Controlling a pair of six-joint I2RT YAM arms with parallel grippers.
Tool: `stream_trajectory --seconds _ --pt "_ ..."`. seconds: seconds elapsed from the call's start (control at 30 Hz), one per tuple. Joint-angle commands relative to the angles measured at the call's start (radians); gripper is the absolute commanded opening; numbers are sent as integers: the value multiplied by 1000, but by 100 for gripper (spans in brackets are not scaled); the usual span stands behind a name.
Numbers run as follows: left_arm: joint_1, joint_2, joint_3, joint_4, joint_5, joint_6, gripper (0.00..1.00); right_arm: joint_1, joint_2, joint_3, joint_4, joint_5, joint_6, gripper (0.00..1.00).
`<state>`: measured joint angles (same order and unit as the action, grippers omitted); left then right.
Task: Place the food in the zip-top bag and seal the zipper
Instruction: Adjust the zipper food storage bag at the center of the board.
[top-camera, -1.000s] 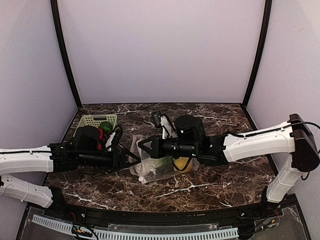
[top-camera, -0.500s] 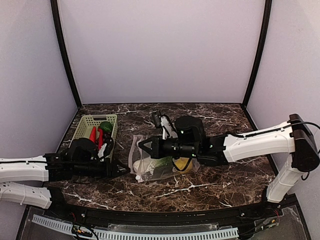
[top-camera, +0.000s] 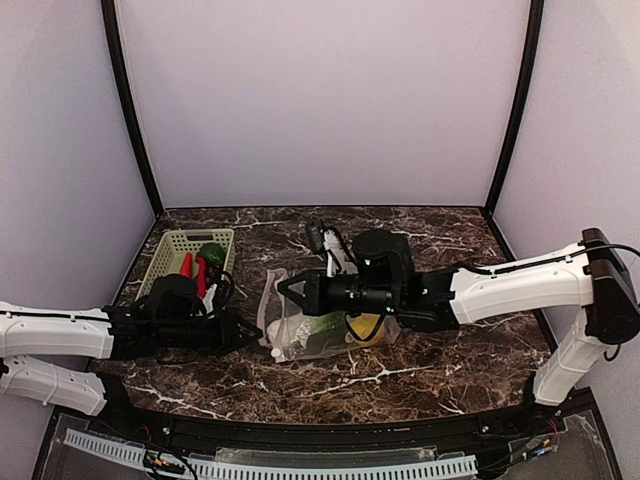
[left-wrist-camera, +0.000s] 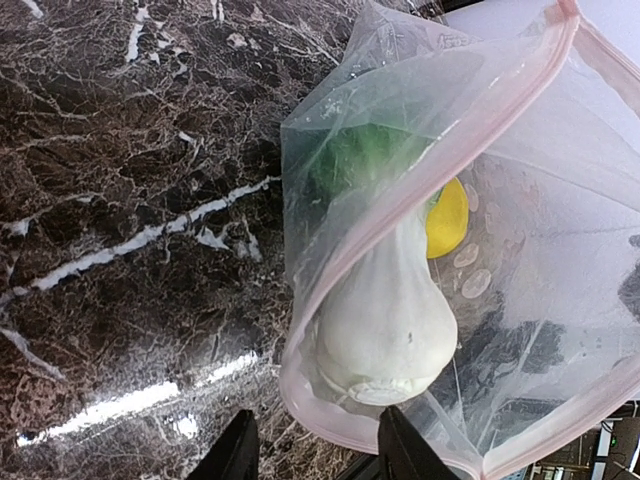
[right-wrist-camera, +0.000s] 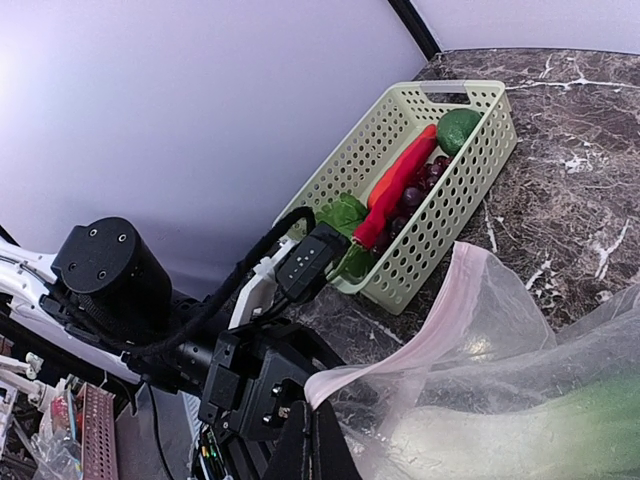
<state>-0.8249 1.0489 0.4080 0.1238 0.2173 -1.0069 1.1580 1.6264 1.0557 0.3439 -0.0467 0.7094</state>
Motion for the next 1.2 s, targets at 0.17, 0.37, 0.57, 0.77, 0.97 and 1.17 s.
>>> stream_trajectory --seconds 0.17,0.37,0.57,0.77,0.97,1.17 --pt "15 96 4 84 21 8 34 5 -36 -16 48 5 -5 0" --pt "17 143 12 150 36 7 22 5 -49 -22 44 13 -11 0" --pt "40 127 154 92 57 183 1 3 -96 -31 13 35 -23 0" --pt "44 152 382 -39 100 375 1 -14 -198 -34 -73 106 -79 0" --pt "45 175 467 -32 132 462 1 -64 -283 -53 -107 137 -140 0" --pt "45 152 427 42 171 520 1 -73 -348 -135 -66 130 -203 0"
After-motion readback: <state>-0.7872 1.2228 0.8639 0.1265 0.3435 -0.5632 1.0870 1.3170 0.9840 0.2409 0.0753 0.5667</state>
